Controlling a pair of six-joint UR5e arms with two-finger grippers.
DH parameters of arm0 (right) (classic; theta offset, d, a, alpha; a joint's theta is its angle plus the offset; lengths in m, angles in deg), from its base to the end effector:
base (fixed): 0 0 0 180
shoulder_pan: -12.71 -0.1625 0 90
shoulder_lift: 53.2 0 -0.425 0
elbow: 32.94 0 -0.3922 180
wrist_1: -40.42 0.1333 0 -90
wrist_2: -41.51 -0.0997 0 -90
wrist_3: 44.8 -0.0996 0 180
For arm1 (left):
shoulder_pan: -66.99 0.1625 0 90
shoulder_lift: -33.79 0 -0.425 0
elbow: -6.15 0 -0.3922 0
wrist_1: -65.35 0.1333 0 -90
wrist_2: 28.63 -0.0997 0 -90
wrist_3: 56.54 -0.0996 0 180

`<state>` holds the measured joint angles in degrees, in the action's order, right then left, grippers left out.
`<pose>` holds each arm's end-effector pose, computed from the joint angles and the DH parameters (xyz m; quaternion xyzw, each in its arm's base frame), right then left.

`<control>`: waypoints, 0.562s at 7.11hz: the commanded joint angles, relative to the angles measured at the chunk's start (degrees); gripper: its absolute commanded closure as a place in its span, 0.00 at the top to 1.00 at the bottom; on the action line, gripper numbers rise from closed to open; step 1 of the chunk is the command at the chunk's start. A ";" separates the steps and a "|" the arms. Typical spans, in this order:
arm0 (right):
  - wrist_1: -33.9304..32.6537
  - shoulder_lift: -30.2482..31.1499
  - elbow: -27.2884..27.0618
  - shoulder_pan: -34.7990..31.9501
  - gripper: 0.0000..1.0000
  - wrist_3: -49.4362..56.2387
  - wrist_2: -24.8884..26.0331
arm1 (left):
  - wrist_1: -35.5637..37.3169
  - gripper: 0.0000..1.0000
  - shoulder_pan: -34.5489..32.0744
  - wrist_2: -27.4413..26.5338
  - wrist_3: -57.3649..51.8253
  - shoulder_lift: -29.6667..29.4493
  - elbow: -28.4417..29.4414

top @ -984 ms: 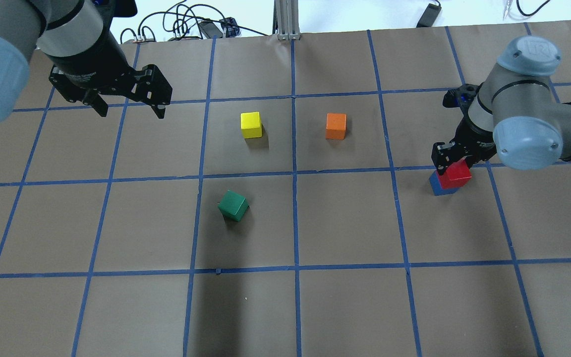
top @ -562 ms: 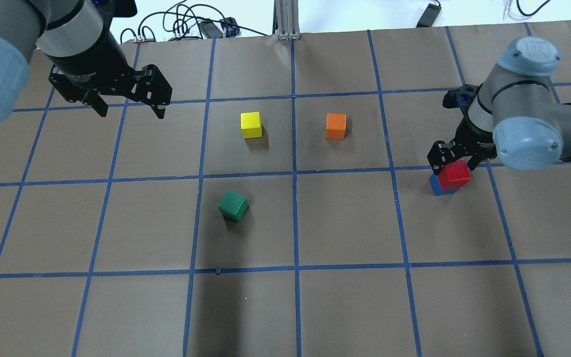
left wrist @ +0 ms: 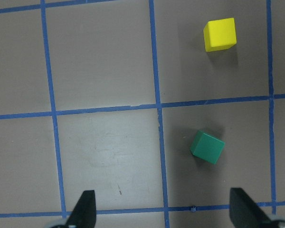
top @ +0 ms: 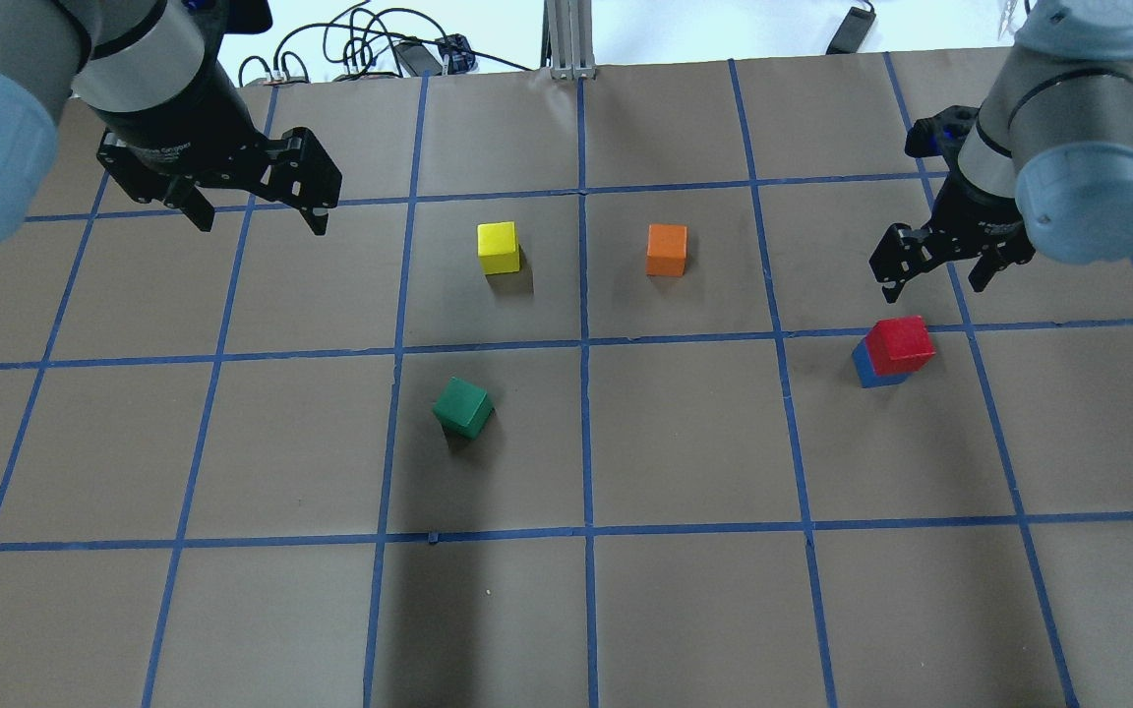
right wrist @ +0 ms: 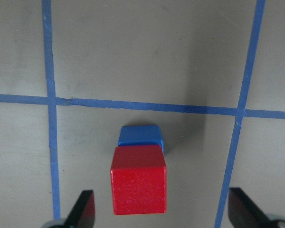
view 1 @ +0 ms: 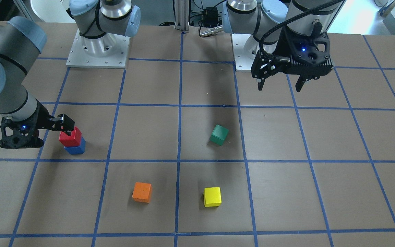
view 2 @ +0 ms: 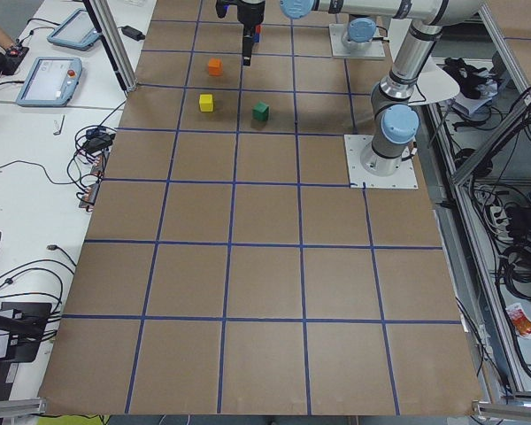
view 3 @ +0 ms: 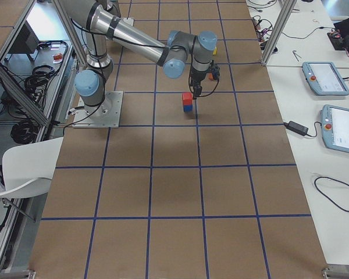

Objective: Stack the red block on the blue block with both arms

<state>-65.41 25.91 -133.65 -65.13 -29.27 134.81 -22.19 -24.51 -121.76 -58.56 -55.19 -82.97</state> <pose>0.0122 -0.5490 0.3265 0.0308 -0.9978 -0.0557 0.0159 -0.1407 -0.4879 0.5089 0.0296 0.9985 -0.0379 0.0275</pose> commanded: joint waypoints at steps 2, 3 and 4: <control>12.12 4.89 8.32 -6.34 1.00 -11.01 -0.40 | 0.00 1.00 0.00 -0.04 0.00 0.03 0.00; 12.14 5.35 9.03 -9.15 1.00 -13.14 -0.49 | 0.09 1.00 0.09 -0.04 -0.09 0.12 0.09; 12.49 5.35 9.22 -11.88 1.00 -14.90 -0.66 | 0.09 1.00 0.09 0.05 -0.17 0.12 0.09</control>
<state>-53.63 30.84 -125.10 -73.60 -41.51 134.34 -22.13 -24.46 -121.77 -58.64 -55.10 -82.92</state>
